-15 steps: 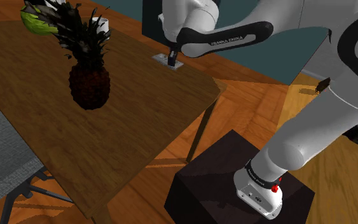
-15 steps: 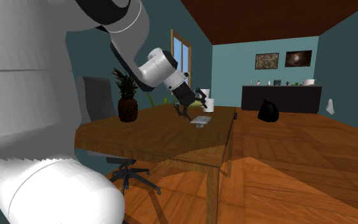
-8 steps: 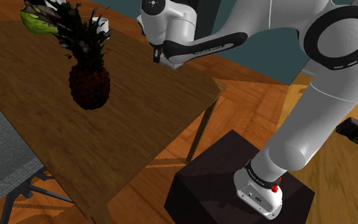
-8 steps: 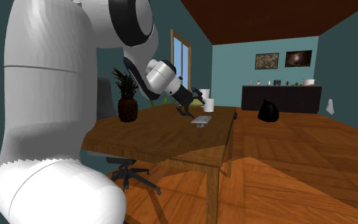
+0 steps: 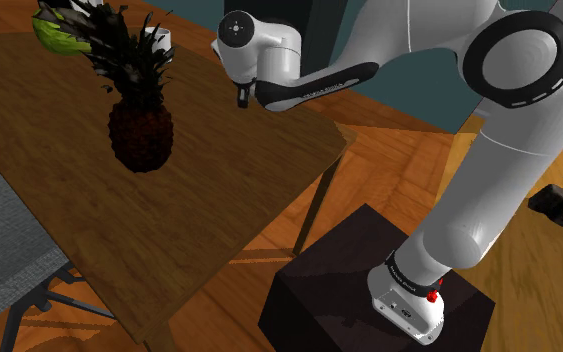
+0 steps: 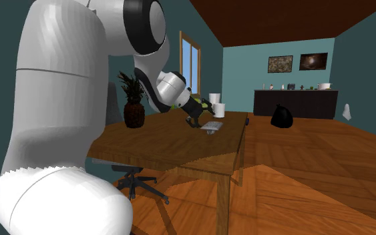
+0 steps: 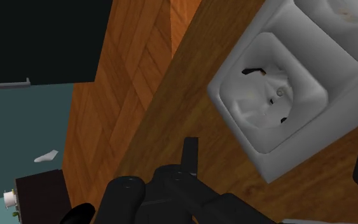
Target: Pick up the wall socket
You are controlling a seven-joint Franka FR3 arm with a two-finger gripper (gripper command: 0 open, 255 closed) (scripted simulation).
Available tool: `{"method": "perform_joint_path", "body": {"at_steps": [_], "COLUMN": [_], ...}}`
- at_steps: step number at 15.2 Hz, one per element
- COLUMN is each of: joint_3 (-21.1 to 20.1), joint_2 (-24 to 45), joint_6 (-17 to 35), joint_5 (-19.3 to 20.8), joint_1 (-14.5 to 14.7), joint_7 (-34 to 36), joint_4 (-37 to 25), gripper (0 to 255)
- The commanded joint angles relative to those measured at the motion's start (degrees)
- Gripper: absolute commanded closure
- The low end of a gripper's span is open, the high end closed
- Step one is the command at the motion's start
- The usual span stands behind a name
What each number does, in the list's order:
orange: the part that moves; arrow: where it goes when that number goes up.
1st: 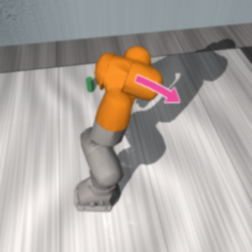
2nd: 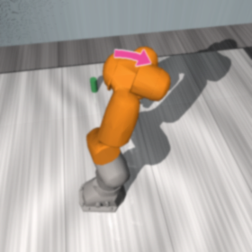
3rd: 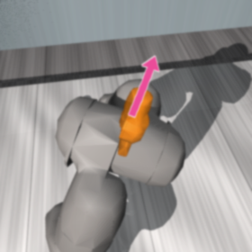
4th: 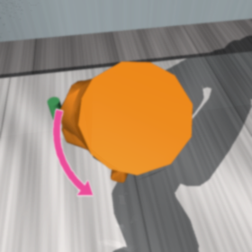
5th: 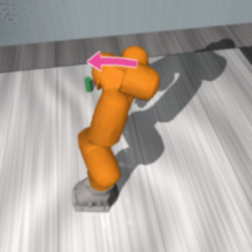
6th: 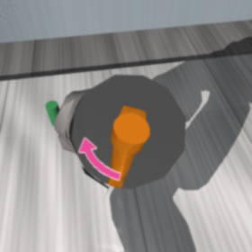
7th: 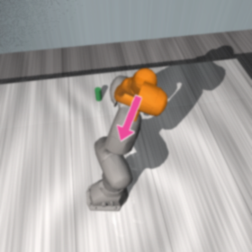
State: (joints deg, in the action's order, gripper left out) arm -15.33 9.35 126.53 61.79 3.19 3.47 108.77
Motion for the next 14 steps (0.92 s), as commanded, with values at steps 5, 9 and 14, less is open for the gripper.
{"method": "perform_joint_path", "body": {"at_steps": [5,9,14], "joint_3": [0.0,0.2,-0.2], "joint_2": [0.4,0.1,-0.5], "joint_6": [0.2,0.7,-0.6], "joint_5": [0.5,0.7,-0.9], "joint_1": [0.1,-0.1,0.0], "joint_7": [0.7,0.9,-1.2], "joint_4": [0.1,0.8,-0.7], "gripper": [255,255,255]}}
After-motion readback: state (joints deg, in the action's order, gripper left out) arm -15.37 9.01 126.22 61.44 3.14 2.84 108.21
